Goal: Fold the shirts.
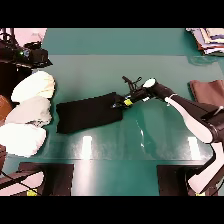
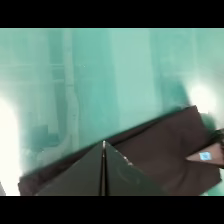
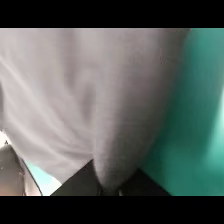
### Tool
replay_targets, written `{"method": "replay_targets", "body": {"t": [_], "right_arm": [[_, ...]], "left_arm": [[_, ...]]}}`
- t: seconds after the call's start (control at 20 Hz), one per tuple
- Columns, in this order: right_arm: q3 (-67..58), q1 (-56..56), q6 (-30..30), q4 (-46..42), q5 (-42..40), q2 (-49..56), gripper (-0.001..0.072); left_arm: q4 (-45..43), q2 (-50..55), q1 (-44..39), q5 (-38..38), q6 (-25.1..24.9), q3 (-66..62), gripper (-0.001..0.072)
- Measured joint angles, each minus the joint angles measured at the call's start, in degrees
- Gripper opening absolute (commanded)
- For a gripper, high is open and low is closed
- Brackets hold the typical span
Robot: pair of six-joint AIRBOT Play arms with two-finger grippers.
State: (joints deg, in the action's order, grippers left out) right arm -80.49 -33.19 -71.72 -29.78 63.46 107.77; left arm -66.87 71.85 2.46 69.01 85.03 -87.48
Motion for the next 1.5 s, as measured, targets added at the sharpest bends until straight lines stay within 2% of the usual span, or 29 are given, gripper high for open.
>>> {"method": "replay_targets", "body": {"t": [0.2,0.35,0.75,1.0,1.3,1.5], "right_arm": [[-3.5,2.6,0.5,-2.0,1.9,-1.0,0.0015],[-2.9,9.6,0.6,-5.0,2.8,-6.0,0.0015],[2.6,43.4,0.6,-8.9,1.6,-22.6,0.0014],[3.4,60.6,0.6,-8.7,-0.6,-25.9,0.0015],[-1.3,68.2,0.6,-5.4,-2.8,-26.6,0.0015],[-9.3,69.2,0.5,-5.6,-0.2,-26.7,0.0015]], "left_arm": [[1.4,0.0,-0.3,1.1,0.0,0.0,0.0029],[2.0,0.0,-2.9,1.8,0.0,0.0,0.0030],[2.4,0.0,-16.0,-2.9,0.0,0.0,0.0030],[2.4,0.0,-21.4,-7.2,0.0,0.0,0.0030],[2.2,0.1,-23.1,-9.5,0.0,0.0,0.0030],[2.0,0.2,-23.4,-9.8,0.0,0.0,0.0030]]}}
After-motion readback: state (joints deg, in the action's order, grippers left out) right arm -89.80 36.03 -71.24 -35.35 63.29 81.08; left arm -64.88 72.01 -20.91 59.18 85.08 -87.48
